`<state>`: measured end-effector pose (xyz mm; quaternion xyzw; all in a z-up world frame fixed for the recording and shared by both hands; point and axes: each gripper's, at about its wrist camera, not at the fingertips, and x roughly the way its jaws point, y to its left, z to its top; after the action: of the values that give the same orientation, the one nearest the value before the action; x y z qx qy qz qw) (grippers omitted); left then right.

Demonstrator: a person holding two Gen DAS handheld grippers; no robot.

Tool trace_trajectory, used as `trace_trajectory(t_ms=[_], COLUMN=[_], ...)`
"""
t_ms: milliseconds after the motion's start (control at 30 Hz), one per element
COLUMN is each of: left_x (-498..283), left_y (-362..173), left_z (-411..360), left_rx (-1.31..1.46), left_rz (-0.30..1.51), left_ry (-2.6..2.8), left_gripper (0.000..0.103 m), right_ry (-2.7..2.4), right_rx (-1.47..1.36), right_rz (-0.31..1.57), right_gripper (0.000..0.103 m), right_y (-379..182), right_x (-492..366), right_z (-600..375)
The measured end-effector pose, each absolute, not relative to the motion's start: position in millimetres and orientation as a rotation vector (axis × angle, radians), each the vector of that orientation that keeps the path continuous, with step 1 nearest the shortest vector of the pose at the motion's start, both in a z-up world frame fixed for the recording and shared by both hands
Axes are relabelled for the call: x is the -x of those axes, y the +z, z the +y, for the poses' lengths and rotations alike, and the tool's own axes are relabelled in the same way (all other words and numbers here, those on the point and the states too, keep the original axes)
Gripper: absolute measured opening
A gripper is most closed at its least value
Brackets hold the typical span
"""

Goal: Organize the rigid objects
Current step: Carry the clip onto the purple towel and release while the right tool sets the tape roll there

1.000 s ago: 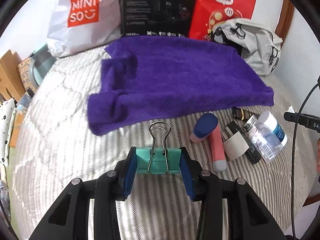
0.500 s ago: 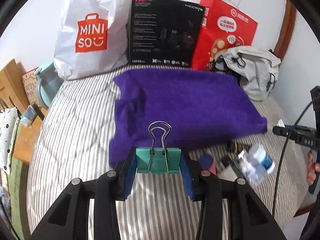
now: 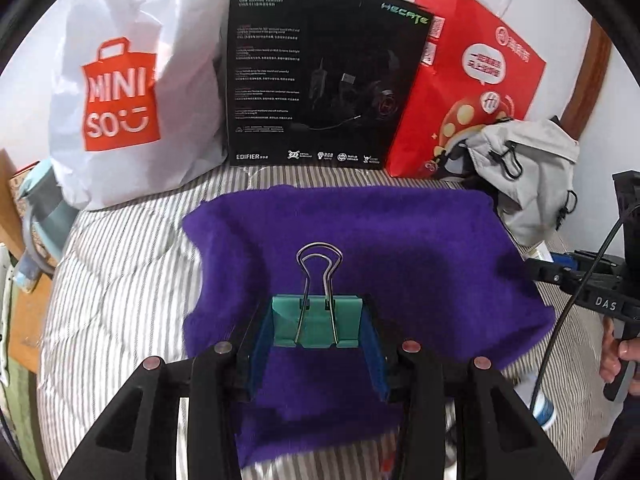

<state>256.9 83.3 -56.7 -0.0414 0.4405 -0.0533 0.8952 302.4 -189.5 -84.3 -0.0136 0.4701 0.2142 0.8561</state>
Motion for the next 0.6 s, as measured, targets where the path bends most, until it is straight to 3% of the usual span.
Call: trace_trajectory(t_ms=[600], left_x=[-321], left_y=[-96], left_z=[84], left_rx=[0.113], left_rz=[0.984], left_ry=[-0.105], left_gripper=[0.039], right_ry=[0.400], right_rx=[0.075], right_rz=[1.069], right_gripper=[0.029], right_y=[-131], right_x=[-368], right_z=[-163])
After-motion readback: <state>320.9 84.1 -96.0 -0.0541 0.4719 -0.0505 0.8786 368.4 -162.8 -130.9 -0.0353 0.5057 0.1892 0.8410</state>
